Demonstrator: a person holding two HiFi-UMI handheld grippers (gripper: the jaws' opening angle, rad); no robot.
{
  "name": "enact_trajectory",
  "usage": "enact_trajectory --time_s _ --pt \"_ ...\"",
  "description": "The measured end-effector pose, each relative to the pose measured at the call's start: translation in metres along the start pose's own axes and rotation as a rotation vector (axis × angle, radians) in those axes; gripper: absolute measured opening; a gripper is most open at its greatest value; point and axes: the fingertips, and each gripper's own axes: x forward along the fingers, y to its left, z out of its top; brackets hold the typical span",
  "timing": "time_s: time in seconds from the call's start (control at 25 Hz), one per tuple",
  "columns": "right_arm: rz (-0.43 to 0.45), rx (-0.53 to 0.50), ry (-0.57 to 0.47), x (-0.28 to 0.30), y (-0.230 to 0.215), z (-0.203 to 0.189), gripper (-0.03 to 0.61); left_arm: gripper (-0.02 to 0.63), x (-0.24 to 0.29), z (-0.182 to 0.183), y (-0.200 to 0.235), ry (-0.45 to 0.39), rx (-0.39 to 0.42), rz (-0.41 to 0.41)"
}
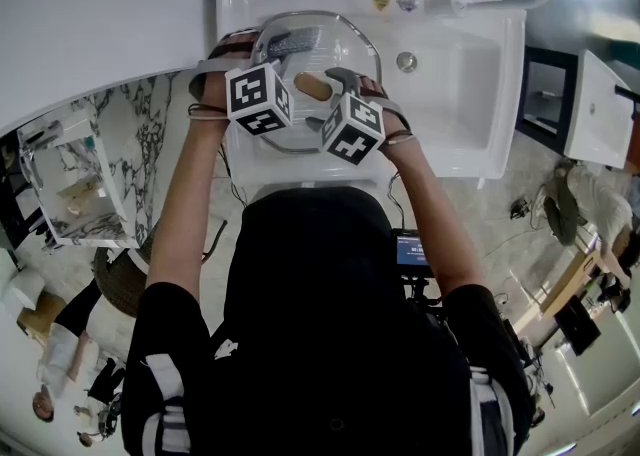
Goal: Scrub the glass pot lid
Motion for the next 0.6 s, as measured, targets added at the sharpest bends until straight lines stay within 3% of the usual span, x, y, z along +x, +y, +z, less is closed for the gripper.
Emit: enact_trajectory --time_s 0.28,0.6 --pt "-0.001 0.0 0.0 -0.0005 0.0002 0.0004 0.376 0.072 0.0047 -0.003 -0.0053 0.012 0.083 0.0" --pt "0.0 0.001 0.001 -0.0009 0.0001 0.0 0.376 0.072 0.0061 -0.0042 -0.0089 0.01 0.119 0.001"
